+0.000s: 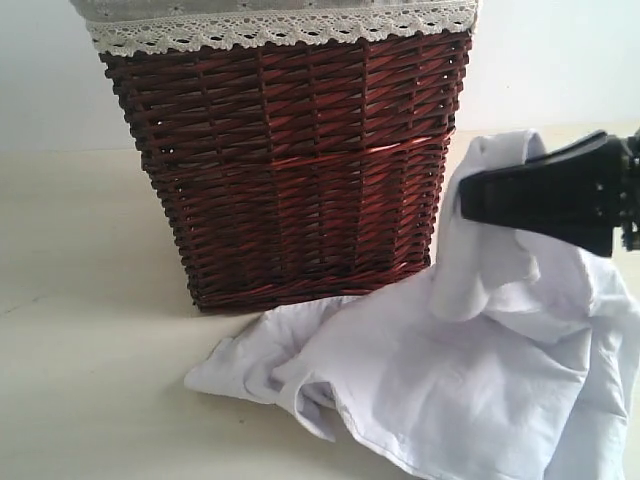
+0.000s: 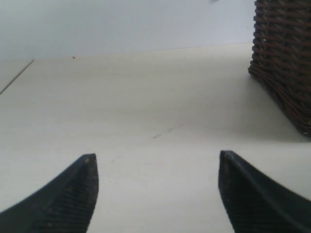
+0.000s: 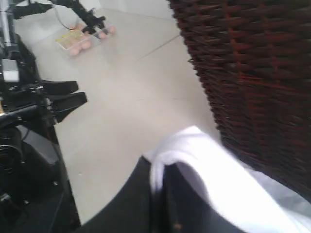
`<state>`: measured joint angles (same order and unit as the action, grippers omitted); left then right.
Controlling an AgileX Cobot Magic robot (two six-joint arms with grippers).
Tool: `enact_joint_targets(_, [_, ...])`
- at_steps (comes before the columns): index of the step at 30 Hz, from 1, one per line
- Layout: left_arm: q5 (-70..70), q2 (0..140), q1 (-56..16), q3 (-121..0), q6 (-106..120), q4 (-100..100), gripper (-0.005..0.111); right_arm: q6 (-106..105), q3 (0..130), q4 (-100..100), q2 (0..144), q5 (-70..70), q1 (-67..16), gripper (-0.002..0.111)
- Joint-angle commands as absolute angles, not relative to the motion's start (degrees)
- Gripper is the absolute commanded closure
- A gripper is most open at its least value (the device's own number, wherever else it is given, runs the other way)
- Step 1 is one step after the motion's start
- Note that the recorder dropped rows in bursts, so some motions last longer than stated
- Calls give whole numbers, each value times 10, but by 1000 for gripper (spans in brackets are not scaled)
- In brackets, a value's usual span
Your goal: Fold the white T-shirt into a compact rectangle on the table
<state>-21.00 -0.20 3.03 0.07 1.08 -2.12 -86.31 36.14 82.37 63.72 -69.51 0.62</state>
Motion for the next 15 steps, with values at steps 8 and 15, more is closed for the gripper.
enact_joint_targets(8, [-206, 0, 28, 0, 13, -19, 39, -1019, 357, 999, 640, -700, -140, 108])
enact_joint_targets(15, [-206, 0, 28, 0, 13, -19, 39, -1001, 356, 856, 640, -700, -259, 71])
